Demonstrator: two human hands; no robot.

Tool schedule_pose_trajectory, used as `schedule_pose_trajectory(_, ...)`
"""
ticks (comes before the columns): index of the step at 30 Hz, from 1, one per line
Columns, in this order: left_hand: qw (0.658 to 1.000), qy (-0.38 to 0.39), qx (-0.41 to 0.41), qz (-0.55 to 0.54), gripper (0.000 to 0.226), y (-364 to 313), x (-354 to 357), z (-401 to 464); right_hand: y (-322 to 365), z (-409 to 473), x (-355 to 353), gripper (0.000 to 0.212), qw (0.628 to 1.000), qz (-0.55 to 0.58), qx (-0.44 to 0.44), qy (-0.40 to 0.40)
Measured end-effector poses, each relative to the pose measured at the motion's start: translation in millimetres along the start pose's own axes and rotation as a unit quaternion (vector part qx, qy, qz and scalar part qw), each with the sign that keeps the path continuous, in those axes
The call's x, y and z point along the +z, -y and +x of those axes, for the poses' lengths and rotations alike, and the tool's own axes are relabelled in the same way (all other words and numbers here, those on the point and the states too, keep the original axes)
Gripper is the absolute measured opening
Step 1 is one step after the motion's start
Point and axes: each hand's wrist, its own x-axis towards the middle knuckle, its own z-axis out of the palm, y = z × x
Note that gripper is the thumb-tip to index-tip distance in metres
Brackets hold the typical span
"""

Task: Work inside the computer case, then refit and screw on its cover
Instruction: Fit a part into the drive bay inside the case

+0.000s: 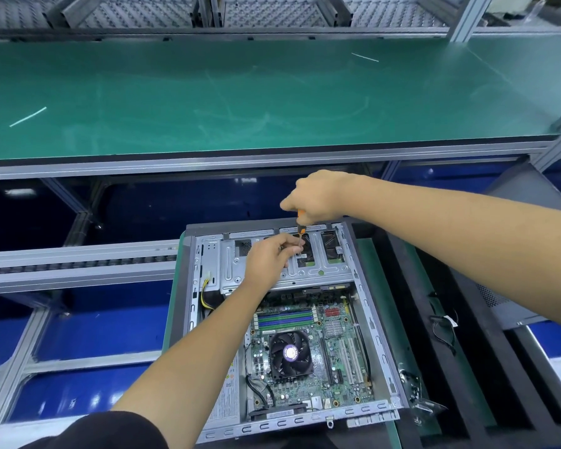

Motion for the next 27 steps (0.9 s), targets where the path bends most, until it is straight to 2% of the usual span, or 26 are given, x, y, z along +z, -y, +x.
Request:
schedule_pose_trajectory(2, 1.0, 0.0, 0.0, -0.013, 0.015, -0.7, 0.4, -0.2, 1.8, 1.1, 1.3, 0.02, 0.997, 0.044, 0.055, 0.03)
schedule_pose_trajectory(4, 0.999, -0.003, -0.006, -0.039, 0.021, 0.1, -1.0, 0.4, 2.8, 0.4, 1.8, 0.022, 0.996, 0.045, 0.073, 0.031)
schedule_pose_trajectory(8, 0.994, -0.032, -0.016, -0.102, 0.018, 4.0, -2.2, 3.3, -4.5, -8.8, -6.6, 0.023, 0.997, 0.017, 0.082, -0.002)
schedule_pose_trajectory(12, 0.988, -0.038, -0.013, -0.148, 0.023, 3.4, -5.2, 2.6, -23.0, -20.6, -23.2, 0.029, 0.989, 0.082, 0.114, -0.037)
schedule_pose_trajectory(27, 0.982, -0.053, -0.004, -0.184, 0.011, 4.6, -7.4, 4.1, -26.6, -22.6, -16.7, 0.029, 0.988, 0.099, 0.111, -0.038)
